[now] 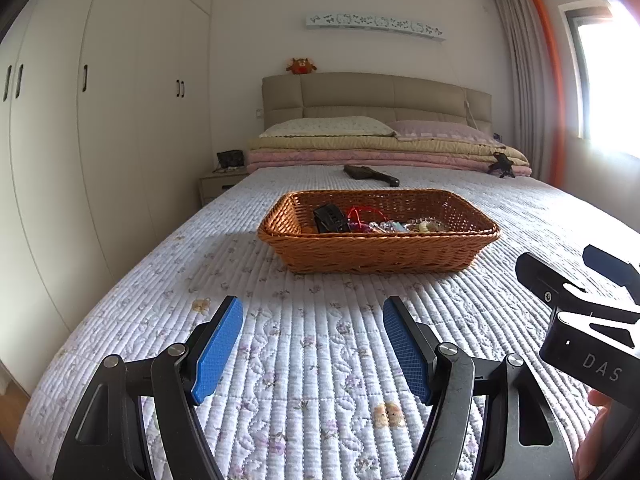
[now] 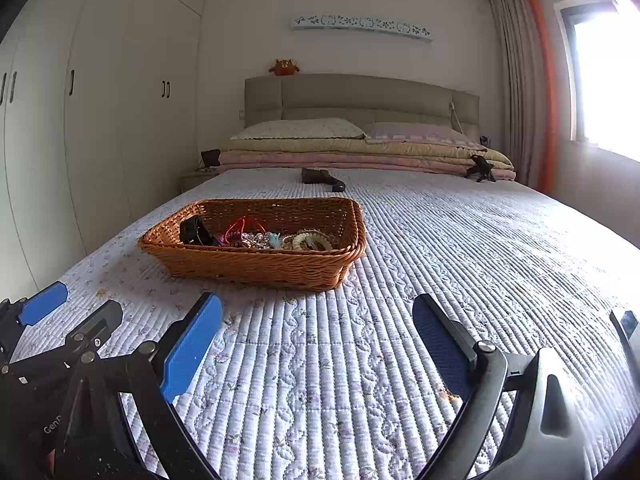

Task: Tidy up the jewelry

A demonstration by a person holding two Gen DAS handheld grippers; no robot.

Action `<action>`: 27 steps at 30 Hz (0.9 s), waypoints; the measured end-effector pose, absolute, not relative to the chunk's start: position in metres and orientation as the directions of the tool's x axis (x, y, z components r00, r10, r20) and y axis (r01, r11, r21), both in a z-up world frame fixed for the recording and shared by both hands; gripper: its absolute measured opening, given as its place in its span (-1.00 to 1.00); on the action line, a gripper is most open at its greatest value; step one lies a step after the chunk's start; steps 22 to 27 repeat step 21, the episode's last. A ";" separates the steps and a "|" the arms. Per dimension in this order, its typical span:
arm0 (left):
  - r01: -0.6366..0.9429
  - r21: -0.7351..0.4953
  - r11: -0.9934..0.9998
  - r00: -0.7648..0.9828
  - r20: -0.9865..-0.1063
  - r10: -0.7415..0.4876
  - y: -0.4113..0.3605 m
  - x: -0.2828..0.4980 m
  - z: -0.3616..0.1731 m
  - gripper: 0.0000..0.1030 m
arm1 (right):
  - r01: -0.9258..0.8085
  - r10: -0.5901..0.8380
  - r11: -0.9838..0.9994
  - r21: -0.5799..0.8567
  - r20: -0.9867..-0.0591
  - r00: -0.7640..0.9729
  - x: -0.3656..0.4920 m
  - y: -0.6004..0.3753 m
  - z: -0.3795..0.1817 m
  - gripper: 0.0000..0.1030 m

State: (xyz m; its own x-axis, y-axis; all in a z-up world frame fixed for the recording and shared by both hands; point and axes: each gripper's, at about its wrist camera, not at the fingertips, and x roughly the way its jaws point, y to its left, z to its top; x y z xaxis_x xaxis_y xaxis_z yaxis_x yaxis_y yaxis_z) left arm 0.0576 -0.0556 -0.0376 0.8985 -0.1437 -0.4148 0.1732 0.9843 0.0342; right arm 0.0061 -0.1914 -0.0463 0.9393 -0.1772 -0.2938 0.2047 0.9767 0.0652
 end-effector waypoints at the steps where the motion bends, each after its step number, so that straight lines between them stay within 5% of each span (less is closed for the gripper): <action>1: 0.173 0.033 0.984 0.898 -0.417 -0.144 -0.055 0.058 -0.038 0.43 | 0.205 -0.177 0.977 0.065 -0.293 0.939 0.006 -0.192 -0.046 0.88; 27: 0.138 0.029 0.990 0.924 -0.365 -0.118 -0.051 0.049 -0.032 0.43 | 0.206 -0.180 0.977 0.060 -0.289 0.940 0.006 -0.191 -0.047 0.88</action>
